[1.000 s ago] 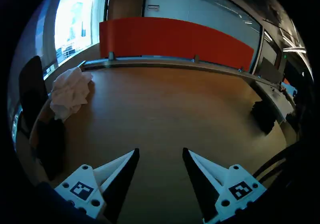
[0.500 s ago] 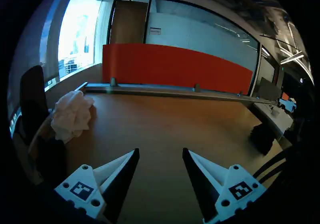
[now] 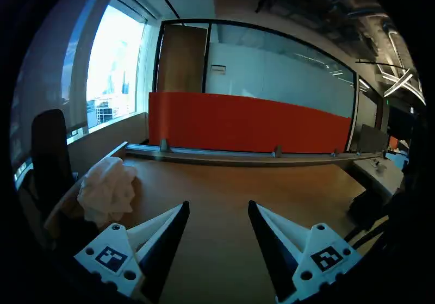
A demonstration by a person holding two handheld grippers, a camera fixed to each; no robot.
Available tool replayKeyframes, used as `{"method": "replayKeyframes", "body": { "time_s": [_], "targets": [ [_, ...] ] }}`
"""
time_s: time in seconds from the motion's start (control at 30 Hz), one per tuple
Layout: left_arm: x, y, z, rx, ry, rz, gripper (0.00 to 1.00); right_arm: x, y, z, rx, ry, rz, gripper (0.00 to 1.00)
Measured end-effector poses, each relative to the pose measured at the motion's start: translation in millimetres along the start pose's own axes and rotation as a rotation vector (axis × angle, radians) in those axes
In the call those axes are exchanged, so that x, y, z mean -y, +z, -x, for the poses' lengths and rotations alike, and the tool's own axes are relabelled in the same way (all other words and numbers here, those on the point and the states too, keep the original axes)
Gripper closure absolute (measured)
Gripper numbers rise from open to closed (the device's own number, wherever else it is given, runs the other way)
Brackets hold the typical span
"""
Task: Fold towel
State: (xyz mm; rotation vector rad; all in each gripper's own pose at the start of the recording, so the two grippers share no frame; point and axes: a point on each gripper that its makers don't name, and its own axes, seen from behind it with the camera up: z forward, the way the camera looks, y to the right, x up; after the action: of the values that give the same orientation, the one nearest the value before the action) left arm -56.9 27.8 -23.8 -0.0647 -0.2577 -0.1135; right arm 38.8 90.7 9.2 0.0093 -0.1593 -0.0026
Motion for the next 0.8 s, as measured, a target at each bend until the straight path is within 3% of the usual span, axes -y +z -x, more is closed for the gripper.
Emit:
{"method": "replayKeyframes", "body": {
  "time_s": [0.57,0.8],
  "targets": [
    [23.1,20.8,-55,-0.126,0.026,-0.038,0.21,76,14.7,-32,-0.063,0.071,-0.043,0.06],
    [28.2,18.6,-71,-0.173,0.014,-0.050,0.21,87,14.6,-38,-0.067,0.072,-0.051,0.06]
  ]
}}
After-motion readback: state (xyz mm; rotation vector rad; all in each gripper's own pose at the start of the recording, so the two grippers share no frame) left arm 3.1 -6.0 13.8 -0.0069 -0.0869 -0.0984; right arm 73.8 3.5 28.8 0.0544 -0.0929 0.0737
